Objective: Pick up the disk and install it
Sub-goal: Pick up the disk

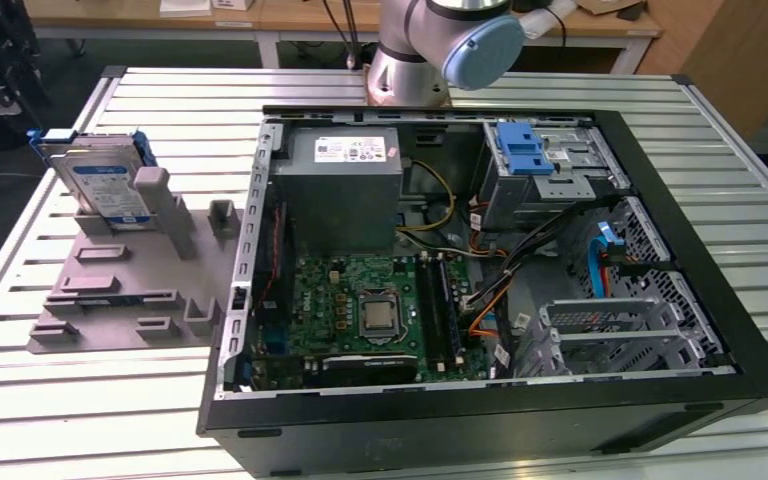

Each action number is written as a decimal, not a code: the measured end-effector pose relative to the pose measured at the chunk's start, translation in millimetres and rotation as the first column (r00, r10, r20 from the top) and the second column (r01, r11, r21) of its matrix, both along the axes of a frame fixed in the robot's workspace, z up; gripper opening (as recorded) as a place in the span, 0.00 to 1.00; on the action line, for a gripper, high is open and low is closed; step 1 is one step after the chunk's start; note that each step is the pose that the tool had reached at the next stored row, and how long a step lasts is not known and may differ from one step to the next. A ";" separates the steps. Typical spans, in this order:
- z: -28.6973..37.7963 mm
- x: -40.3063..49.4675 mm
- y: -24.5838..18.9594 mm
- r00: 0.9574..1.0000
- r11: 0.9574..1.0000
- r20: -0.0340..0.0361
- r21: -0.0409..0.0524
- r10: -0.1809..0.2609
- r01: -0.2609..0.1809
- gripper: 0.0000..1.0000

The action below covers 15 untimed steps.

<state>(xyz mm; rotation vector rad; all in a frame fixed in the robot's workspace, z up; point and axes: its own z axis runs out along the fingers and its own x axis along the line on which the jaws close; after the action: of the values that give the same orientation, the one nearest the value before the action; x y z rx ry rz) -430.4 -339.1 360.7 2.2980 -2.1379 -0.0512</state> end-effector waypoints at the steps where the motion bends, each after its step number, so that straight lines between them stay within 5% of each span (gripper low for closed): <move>1: -0.4 0.0 0.0 1.000 1.000 0.000 0.000 -0.002 0.002 0.47; 6: -0.8 0.0 0.0 1.000 1.000 0.000 0.000 -0.003 0.003 0.65; 15: -3.4 -0.1 0.0 1.000 1.000 0.001 -0.001 -0.005 0.005 0.65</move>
<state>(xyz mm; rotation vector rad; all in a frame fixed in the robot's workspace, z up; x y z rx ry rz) -430.5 -339.1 357.3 2.2919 -2.1441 -0.0497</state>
